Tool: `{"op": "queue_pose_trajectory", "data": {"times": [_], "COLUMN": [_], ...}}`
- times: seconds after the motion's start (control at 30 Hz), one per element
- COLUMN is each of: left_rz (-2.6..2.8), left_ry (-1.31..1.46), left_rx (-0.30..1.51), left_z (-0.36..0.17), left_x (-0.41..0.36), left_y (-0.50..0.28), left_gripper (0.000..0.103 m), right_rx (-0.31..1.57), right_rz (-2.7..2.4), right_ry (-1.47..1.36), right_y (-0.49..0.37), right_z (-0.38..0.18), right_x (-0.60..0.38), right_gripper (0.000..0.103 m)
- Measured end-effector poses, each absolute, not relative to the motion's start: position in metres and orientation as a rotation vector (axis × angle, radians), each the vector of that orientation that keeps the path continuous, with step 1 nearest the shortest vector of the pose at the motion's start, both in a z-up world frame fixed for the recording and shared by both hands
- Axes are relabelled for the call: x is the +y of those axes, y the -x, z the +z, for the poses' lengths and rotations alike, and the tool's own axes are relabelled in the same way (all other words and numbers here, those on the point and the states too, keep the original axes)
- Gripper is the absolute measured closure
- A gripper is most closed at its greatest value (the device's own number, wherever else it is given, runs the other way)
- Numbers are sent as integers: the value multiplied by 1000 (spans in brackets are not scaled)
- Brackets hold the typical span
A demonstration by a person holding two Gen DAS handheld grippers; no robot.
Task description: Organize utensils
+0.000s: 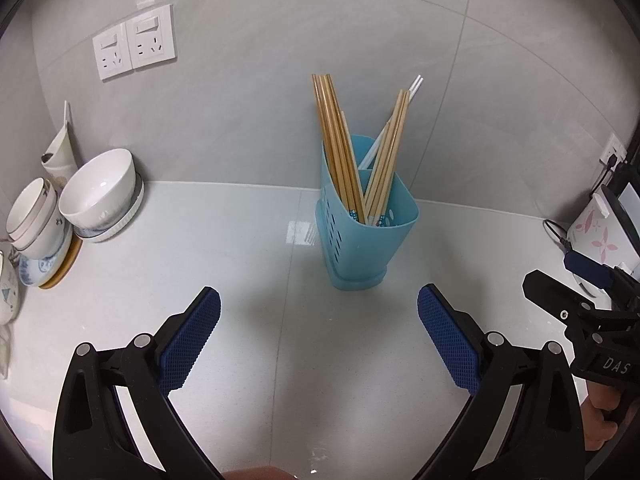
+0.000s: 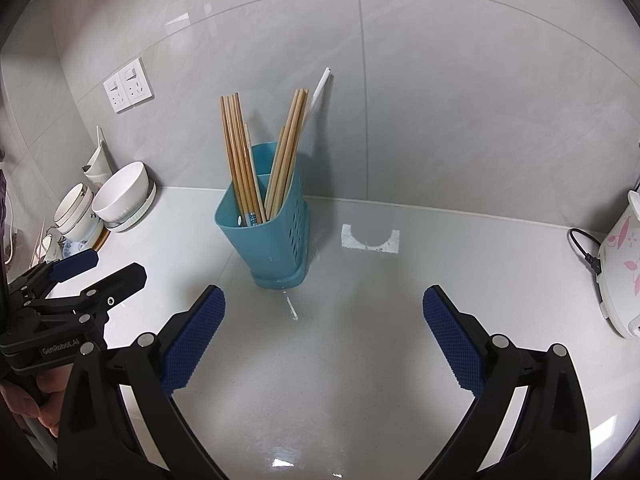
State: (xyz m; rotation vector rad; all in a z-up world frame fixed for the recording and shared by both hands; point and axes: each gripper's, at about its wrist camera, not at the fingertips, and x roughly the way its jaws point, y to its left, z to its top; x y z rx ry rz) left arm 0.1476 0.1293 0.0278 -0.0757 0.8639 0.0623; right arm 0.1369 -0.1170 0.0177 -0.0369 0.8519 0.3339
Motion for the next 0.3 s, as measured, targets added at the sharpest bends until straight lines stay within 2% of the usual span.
{"op": "queue_pose_trajectory", "data": {"times": [0.3], "left_rz": [48], "left_ry": [76], "left_rx": [862], "left_z": [29], "left_x": [127], "left_y": [-149], "left_gripper": [6], "right_rx": [852], "right_rz": [330], "right_ry": [34], "right_y": [-136], "right_z": [18], "right_x": [-116], "right_gripper": [8]}}
